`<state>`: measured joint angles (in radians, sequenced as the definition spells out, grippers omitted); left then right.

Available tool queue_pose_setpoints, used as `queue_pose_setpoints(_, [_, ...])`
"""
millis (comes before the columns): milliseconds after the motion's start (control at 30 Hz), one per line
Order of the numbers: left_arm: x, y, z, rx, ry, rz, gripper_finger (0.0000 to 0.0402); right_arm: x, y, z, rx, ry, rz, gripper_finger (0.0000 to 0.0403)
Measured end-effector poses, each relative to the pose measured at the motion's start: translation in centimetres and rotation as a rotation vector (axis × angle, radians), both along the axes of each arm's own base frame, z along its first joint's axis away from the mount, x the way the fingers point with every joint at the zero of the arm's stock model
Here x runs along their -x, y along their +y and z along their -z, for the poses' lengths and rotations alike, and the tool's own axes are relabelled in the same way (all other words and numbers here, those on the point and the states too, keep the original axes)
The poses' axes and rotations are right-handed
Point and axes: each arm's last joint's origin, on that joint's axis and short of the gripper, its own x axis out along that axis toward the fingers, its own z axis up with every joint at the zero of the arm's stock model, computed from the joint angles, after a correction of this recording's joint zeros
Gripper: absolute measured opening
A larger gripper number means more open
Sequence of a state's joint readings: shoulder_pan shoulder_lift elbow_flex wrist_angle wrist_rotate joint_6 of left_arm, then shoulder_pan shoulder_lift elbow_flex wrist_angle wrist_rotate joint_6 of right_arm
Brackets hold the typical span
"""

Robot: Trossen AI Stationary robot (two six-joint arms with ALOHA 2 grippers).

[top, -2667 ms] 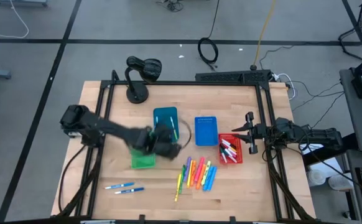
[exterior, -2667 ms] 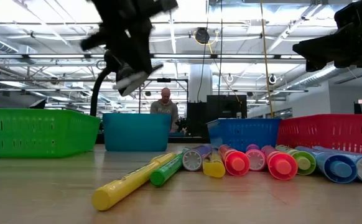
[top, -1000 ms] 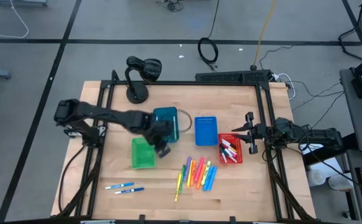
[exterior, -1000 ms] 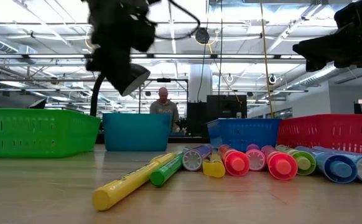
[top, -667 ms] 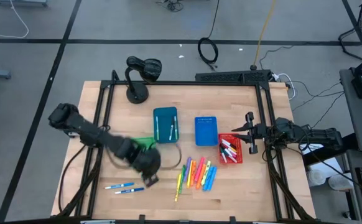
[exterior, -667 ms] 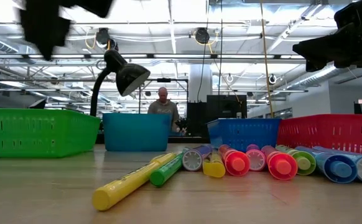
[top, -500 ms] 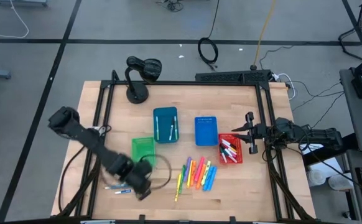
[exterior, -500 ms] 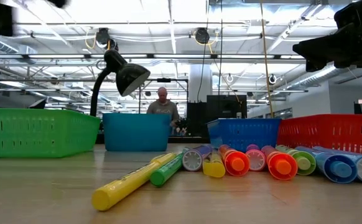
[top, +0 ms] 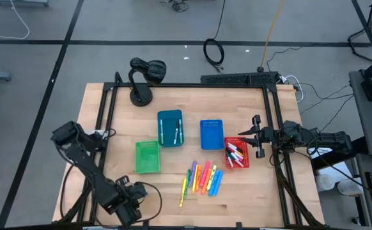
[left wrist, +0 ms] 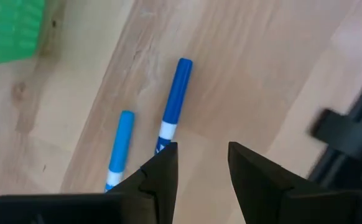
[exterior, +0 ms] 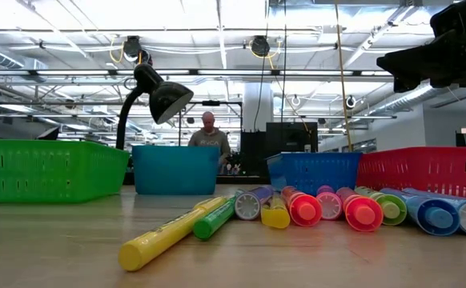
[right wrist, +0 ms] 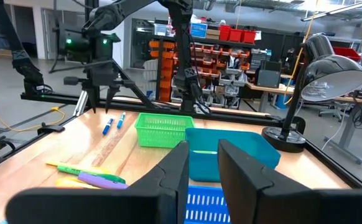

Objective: Pick & Place Markers
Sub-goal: Put the dark blue marker pen into the dark blue bin

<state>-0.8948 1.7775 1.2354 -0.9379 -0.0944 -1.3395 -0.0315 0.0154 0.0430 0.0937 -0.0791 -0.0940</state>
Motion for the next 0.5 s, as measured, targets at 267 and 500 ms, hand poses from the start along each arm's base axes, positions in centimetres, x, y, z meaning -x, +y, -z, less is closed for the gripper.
queue_pose_setpoints(267, [-0.4,-0.3,1.9,-0.055,0.048,0.051,0.0145,0.0,0.0,0.0,0.000,0.000,0.000,0.0071])
queue_pose_setpoints(500, [0.1,0.2,1.9,-0.094,0.103,0.017,0.0145,0.0,0.0,0.0,0.000,0.000,0.000,0.0071])
